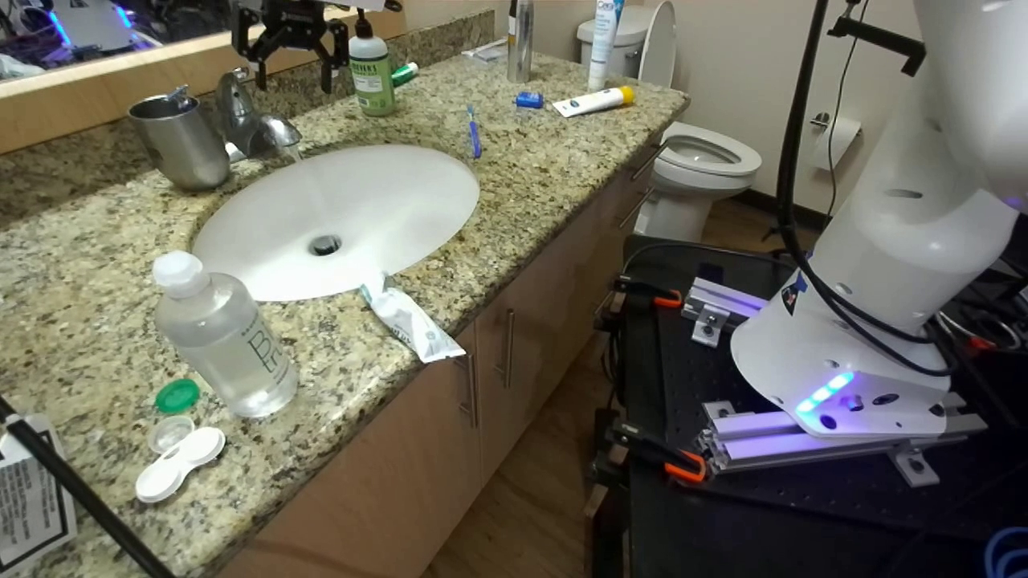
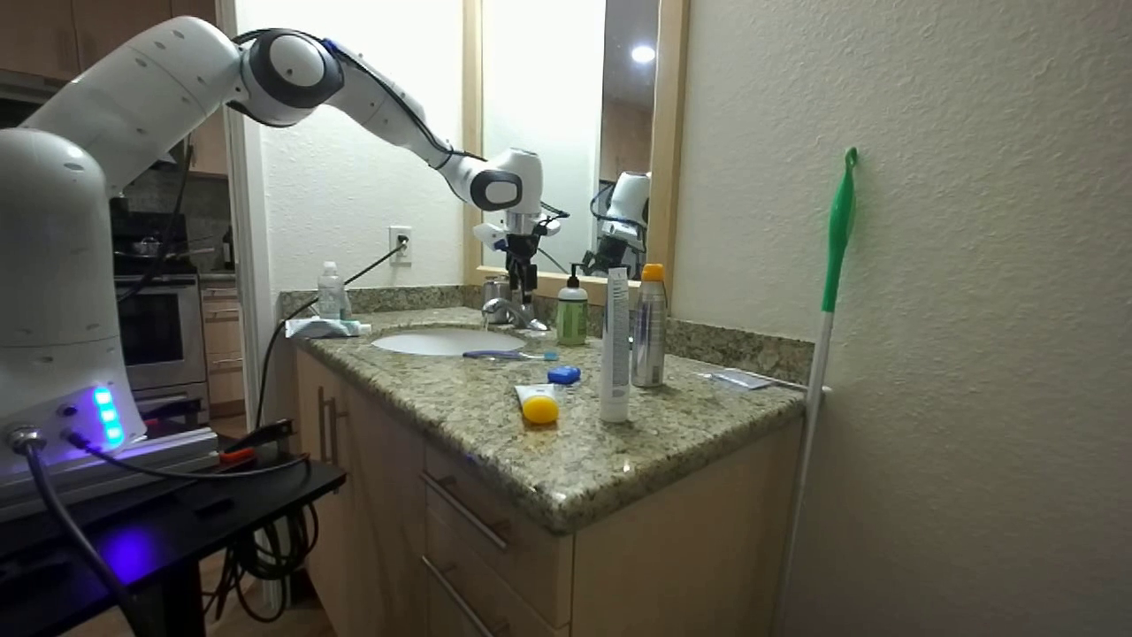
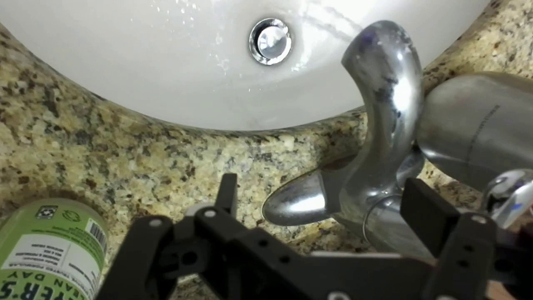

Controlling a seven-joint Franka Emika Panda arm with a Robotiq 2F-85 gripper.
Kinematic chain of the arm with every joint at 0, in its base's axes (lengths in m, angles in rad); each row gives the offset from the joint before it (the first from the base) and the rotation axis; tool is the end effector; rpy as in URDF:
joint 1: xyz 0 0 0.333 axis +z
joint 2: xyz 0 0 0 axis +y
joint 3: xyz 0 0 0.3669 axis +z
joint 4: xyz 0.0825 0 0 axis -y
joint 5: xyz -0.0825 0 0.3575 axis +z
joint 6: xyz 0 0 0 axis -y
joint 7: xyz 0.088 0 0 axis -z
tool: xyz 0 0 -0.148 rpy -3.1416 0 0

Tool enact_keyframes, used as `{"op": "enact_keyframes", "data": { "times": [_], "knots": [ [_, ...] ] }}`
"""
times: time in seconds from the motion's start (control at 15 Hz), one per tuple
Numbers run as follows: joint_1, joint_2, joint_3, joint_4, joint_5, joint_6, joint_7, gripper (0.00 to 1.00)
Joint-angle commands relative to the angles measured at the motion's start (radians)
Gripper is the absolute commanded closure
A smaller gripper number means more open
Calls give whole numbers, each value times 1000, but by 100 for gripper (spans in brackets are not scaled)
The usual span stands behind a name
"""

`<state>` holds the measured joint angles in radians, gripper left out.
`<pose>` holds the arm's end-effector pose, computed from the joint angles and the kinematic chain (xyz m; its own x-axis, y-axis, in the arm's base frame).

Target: Close the tap and then remove the shaving stick from the metal cup and put it on the right side of the sink counter

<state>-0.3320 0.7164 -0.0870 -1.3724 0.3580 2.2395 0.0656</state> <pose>0.7141 -0.2773 0.3207 0.7756 -0.6210 0.1133 -0.5804 -0.7721 -0.2588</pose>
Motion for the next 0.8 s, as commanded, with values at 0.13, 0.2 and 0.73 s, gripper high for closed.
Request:
{"op": "enact_keyframes", "data": {
  "times": [0.13, 0.2, 0.73],
  "knots": [
    [21, -68, 17, -40, -1, 211, -20, 0],
    [32, -81, 15, -51, -10, 239, -13, 0],
    [34, -53, 29, 3, -6, 130, 9, 0]
  ]
}}
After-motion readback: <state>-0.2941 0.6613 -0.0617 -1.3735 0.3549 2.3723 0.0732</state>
